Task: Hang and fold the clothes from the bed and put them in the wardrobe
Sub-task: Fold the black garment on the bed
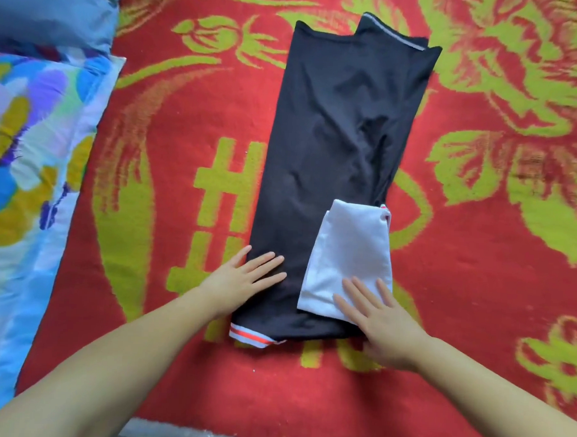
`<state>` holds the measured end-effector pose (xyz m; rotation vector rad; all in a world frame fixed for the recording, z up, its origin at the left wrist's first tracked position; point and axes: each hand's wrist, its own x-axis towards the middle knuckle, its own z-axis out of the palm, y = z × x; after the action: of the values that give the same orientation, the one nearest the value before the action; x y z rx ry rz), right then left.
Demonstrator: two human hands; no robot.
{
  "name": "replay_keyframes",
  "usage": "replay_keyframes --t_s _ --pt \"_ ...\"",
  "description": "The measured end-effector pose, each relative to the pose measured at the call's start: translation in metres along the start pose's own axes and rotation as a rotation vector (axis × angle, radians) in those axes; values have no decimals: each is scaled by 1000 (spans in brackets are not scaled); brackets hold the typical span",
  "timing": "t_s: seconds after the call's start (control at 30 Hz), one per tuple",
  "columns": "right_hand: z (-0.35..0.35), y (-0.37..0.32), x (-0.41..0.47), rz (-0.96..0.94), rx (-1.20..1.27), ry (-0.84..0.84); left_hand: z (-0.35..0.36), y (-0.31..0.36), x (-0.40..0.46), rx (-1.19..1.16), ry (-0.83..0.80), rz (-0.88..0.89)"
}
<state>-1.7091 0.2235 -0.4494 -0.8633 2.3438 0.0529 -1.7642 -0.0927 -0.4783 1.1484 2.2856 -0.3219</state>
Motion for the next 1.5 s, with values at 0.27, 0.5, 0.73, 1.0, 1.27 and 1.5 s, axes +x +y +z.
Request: replay_keyframes --t_s 0.27,0.5,0.73,1.0,1.27,1.5 --pt "13 -11 34 147 -25 121 15 -25 13 142 50 203" --pt "2 3 14 42 -88 34 4 -13 2 236 275 266" --pt "0 11 -29 -91 -155 -207 9 76 -9 -102 163 255" --pt "-25 7 -77 25 656 -471 -51 111 -27 -1506 -454 -157" --pt "-58 81 -19 342 496 120 -69 45 13 -1662 335 -598" --pt "-35 80 31 556 161 412 -54 42 71 -1132 604 -958"
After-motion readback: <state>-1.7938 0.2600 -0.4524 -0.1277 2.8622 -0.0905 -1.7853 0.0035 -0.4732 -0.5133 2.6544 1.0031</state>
